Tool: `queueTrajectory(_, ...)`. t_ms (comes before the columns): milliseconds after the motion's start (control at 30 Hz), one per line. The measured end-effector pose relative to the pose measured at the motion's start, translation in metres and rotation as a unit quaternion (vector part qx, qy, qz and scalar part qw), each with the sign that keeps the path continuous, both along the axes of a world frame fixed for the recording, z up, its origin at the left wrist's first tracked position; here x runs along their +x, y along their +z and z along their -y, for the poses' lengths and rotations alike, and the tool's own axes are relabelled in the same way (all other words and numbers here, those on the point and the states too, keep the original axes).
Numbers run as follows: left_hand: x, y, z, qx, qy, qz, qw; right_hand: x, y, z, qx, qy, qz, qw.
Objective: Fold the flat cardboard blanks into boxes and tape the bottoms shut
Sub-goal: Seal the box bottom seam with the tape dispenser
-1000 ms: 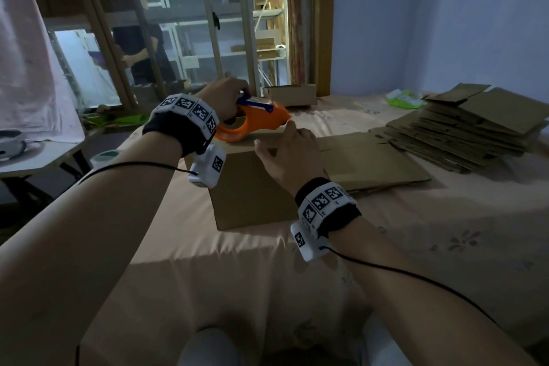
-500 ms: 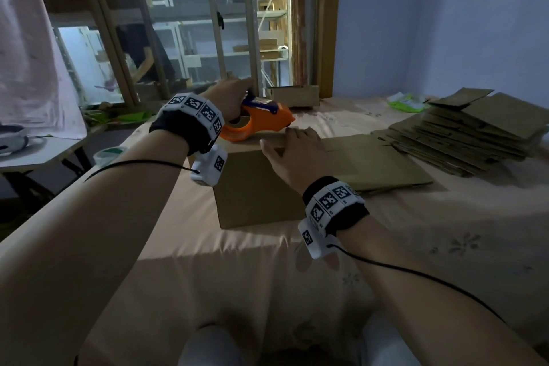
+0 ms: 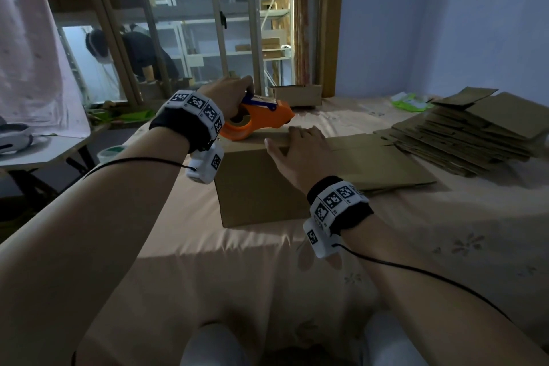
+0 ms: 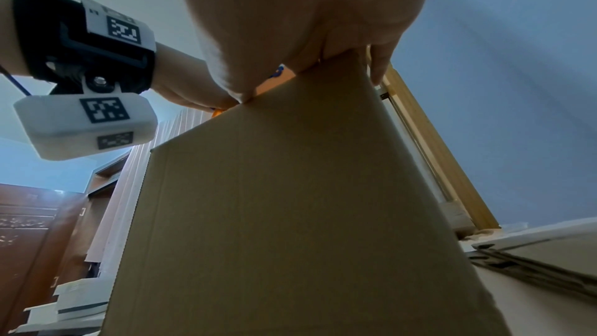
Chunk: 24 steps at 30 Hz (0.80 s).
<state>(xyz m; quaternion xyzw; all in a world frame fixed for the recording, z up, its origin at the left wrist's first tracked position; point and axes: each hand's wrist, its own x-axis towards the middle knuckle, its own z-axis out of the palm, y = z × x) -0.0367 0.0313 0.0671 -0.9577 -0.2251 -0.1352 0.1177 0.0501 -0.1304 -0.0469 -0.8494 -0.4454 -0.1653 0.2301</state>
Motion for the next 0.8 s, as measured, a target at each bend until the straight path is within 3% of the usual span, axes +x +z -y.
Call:
queueTrajectory(200, -0.003, 0.001, 0.002, 0.035, 0.013, -0.014, 0.999, 0.001, -0.001, -0.002, -0.006, -0.002, 0.002, 1.0)
queueTrajectory(333, -0.031, 0.019, -0.008, 0.089, 0.072, -0.004, 0.993, 0.009, -0.004, 0.003, 0.005, -0.017, 0.001, 1.0)
queueTrajectory(800, -0.072, -0.008, -0.016, 0.014, 0.051, 0.015, 0.998, 0.009, -0.003, -0.005, -0.011, 0.005, 0.058, 0.998)
